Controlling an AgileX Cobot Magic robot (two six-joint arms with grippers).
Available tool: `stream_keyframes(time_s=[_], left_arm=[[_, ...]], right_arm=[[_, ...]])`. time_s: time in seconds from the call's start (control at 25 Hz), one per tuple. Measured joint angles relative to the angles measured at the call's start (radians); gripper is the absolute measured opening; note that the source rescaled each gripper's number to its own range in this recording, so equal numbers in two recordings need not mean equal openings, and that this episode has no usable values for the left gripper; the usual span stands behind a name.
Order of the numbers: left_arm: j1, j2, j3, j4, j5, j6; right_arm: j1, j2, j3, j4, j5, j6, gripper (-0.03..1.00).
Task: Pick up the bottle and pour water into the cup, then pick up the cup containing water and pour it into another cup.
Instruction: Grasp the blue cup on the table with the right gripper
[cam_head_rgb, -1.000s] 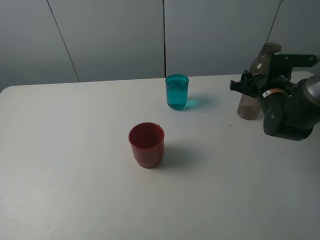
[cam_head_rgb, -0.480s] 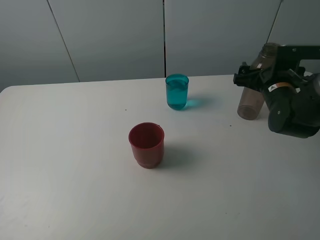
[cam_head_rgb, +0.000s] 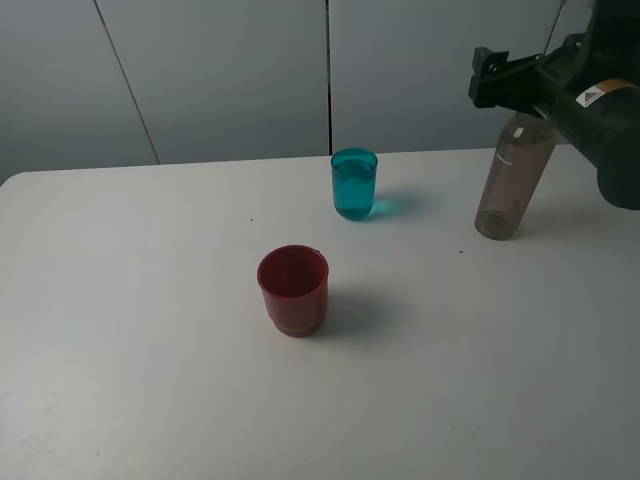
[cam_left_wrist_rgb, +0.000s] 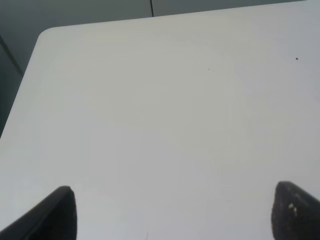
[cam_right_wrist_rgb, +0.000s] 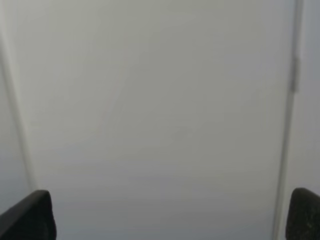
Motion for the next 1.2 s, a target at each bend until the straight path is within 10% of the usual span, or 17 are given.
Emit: stream_keyframes(time_s=[0.2, 0.44, 1.2], left_arm=[[0.000, 0.000, 0.000, 0.000, 0.000, 0.000], [0.000, 0.000, 0.000, 0.000, 0.000, 0.000], [0.000, 0.000, 0.000, 0.000, 0.000, 0.000]], right_arm=[[0.000, -0.113, -0.012, -0.307, 0.208, 0.269, 0.99], [0.031, -0.104, -0.014, -0.768, 0.202, 0.579, 0.99], [0.139, 0.205, -0.015, -0.739, 0.087, 0.365, 1.00]])
